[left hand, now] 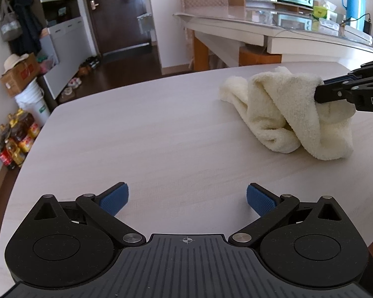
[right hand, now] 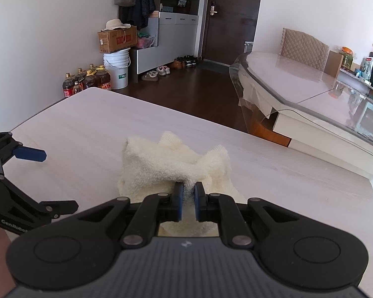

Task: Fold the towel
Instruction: 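Close the right gripper on the towel edge and lift it, then grasp another towel corner with the left gripper while the right gripper holds its corner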

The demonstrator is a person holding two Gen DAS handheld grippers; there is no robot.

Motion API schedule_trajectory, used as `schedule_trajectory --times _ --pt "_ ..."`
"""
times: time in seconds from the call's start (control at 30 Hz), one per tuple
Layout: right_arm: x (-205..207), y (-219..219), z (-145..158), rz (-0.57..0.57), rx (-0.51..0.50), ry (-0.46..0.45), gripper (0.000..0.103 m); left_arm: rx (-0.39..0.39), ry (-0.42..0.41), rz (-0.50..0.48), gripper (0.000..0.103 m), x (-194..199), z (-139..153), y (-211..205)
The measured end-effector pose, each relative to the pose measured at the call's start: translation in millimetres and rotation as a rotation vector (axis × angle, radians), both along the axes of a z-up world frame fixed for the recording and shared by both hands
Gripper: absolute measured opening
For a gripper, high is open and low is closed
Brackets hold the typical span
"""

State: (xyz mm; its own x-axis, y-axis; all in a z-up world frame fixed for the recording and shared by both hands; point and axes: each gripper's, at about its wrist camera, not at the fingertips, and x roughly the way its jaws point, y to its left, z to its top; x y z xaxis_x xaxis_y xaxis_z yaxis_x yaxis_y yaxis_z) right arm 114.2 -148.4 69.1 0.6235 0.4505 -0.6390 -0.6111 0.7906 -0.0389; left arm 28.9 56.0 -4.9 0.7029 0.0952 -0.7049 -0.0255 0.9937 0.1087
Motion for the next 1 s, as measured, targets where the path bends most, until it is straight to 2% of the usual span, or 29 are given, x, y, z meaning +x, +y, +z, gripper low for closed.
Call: schedule_trajectory --times 0.37,0.57,0.8,0.87,1.0 --pt "-8.5 4.7 12.0 0.011 0.029 -0.025 0.011 -0.01 -0.01 0.006 0.103 -4.8 1.3 8.3" --pt "-28.6 18.3 27.6 0.13 0.129 -0.021 0.011 -0.002 -0.03 0.036 0.103 -12.8 7.2 24.9" --pt "-43.2 44.7 -0.1 0.269 0.13 0.063 0.011 0.039 -0.042 0.108 0.103 -18.2 17.5 59.5" --pt "-45.6 45.9 -9.2 0.301 0.131 0.091 0.019 0.047 -0.046 0.11 0.103 -17.5 21.4 65.2" --pt "-44.1 13.0 -3.3 0.229 0.238 0.104 0.024 0.055 -0.069 0.037 0.103 -14.2 33.3 60.2"
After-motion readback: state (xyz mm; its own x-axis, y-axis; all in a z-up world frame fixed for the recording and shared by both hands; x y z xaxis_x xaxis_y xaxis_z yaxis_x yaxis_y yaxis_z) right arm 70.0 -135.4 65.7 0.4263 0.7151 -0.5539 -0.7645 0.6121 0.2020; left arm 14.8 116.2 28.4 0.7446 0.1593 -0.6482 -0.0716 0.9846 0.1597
